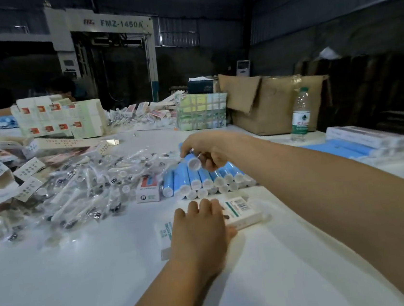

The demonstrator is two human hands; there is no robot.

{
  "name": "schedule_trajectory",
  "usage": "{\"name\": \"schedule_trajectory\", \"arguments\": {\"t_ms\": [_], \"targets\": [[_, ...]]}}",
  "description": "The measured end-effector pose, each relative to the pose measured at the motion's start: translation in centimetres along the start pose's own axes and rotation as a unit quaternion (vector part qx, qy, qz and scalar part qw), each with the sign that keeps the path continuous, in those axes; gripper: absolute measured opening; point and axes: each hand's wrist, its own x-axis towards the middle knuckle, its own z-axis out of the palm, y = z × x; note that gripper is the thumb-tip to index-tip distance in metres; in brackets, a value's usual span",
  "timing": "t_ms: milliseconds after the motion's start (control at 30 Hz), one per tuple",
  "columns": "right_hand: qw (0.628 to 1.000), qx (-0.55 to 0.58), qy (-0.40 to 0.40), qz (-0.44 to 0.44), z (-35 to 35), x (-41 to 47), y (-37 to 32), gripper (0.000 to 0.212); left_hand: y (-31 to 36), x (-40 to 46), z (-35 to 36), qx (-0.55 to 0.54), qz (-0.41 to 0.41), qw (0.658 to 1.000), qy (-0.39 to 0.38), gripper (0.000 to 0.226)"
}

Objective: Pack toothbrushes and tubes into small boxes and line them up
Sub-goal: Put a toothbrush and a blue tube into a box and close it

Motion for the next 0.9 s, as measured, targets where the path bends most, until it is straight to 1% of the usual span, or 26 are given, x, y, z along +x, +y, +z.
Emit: {"name": "schedule_trajectory", "arguments": {"t_ms": [33,133,200,267,333,400,433,467,567,600,633,667,767,833,900], "targets": [[0.999,0.040,0.011,-0.020,-1.1,-1.0,1.3,0.027,-0.1,0.0,-0.1,0.001,0.004,1.000,0.002,0.060],[0.988,0.100,0.100,-0.066,-4.7,-3.8,5.1,0.021,0.0,-0.1,-0.4,0.010,-0.006,1.000,0.022,0.059],[0.967,0.158,0.169,-0.106,-6.1,-5.4,8.6,0.022,0.3,0.0,-0.9,0.002,-0.019,0.999,0.035,0.059],[0.935,0.243,0.219,-0.136,-6.7,-6.6,12.1,0.022,0.6,0.1,-0.9,0.000,-0.032,0.998,0.045,0.062],[0.905,0.317,0.241,-0.148,-6.7,-7.3,14.7,0.016,0.9,0.1,-1.0,0.006,-0.028,0.998,0.048,0.064],[0.891,0.348,0.245,-0.158,-6.2,-7.2,16.2,0.011,1.1,-0.1,-0.9,0.015,-0.026,0.998,0.050,0.065],[0.888,0.352,0.245,-0.165,-5.9,-7.1,16.6,0.018,1.2,-0.2,-1.0,0.020,-0.026,0.998,0.052,0.066],[0.886,0.354,0.241,-0.174,-5.7,-6.9,16.7,0.032,1.3,-0.2,-1.0,0.022,-0.027,0.998,0.055,0.066],[0.889,0.354,0.209,-0.202,-5.4,-6.5,16.9,0.094,1.6,-0.3,-0.9,0.026,-0.026,0.998,0.059,0.067],[0.891,0.353,0.199,-0.206,-5.3,-6.5,17.0,0.104,1.7,-0.3,-0.8,0.028,-0.023,0.998,0.060,0.067],[0.893,0.350,0.194,-0.205,-5.3,-6.5,17.1,0.106,1.8,-0.3,-0.8,0.028,-0.022,0.998,0.060,0.067],[0.895,0.346,0.195,-0.201,-5.4,-6.5,17.3,0.104,1.8,-0.3,-0.8,0.023,-0.021,0.998,0.060,0.068],[0.888,0.348,0.231,-0.193,-5.9,-6.6,17.4,0.089,2.1,-0.2,-0.9,0.010,-0.022,0.997,0.067,0.068],[0.885,0.352,0.249,-0.176,-6.0,-6.6,17.5,0.092,2.3,-0.2,-0.9,0.004,-0.022,0.997,0.072,0.069],[0.889,0.350,0.249,-0.161,-6.1,-6.7,17.6,0.099,2.4,-0.3,-1.0,0.006,-0.019,0.997,0.069,0.069]]}}
